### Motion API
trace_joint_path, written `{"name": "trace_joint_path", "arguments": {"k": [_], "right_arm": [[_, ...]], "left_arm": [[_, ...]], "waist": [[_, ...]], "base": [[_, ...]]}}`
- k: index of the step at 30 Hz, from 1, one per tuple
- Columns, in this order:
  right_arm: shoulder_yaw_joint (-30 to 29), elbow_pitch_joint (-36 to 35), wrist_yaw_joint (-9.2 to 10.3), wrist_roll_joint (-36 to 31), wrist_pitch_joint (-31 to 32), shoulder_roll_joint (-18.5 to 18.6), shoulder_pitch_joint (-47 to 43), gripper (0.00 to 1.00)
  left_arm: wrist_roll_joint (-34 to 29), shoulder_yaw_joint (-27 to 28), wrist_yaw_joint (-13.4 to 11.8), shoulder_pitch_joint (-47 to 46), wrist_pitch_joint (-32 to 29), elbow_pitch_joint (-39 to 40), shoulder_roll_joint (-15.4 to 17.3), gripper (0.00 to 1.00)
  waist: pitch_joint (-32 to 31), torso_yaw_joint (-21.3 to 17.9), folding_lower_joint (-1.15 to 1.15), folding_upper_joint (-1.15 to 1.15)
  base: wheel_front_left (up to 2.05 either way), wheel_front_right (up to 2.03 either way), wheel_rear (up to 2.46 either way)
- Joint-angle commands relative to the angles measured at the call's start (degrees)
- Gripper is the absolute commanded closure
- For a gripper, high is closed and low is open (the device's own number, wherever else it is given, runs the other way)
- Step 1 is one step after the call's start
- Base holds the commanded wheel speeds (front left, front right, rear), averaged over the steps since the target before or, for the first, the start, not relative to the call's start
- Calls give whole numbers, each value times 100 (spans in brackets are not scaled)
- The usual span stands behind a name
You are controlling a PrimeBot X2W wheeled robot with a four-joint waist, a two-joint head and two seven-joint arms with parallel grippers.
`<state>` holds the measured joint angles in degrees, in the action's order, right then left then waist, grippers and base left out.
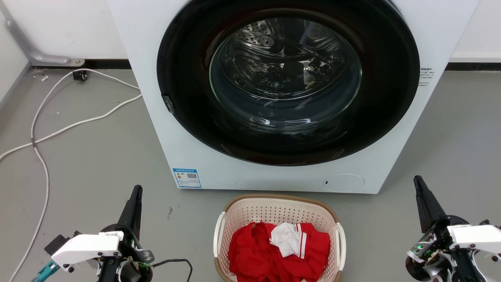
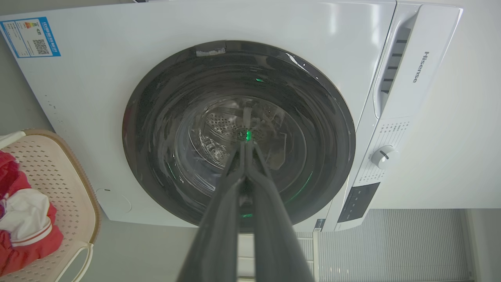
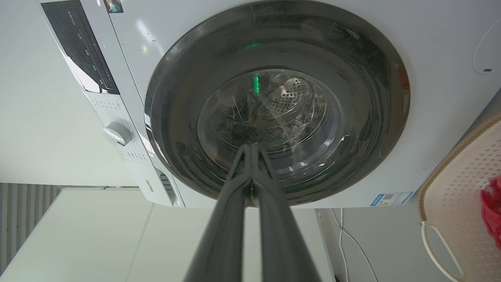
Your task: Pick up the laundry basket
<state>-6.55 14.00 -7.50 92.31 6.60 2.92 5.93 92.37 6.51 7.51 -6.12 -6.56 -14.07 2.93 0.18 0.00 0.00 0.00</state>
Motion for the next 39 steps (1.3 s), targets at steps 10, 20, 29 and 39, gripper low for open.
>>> {"name": "trace_joint_path", "arguments": {"k": [10, 20, 29, 39], "right_arm": [[3, 5, 2, 19, 5, -7, 63, 100], [3, 5, 2, 19, 5, -7, 63, 100], [28, 158, 1, -83, -108, -14, -177, 0], [72, -211, 1, -1643, -443, -11, -278, 0]], "left_arm": [[11, 13, 14, -29, -12, 2, -10, 100], [10, 13, 14, -29, -12, 2, -10, 100], [-98, -50, -2, 161, 120, -107, -16, 0], [-1462, -114, -132, 199, 452, 247, -13, 0]], "waist": [[0, 0, 0, 0], [0, 0, 0, 0], [4, -1, 0, 0], [29, -3, 0, 0]], "base": [[0, 0, 0], [0, 0, 0], [0, 0, 0], [0, 0, 0]]}}
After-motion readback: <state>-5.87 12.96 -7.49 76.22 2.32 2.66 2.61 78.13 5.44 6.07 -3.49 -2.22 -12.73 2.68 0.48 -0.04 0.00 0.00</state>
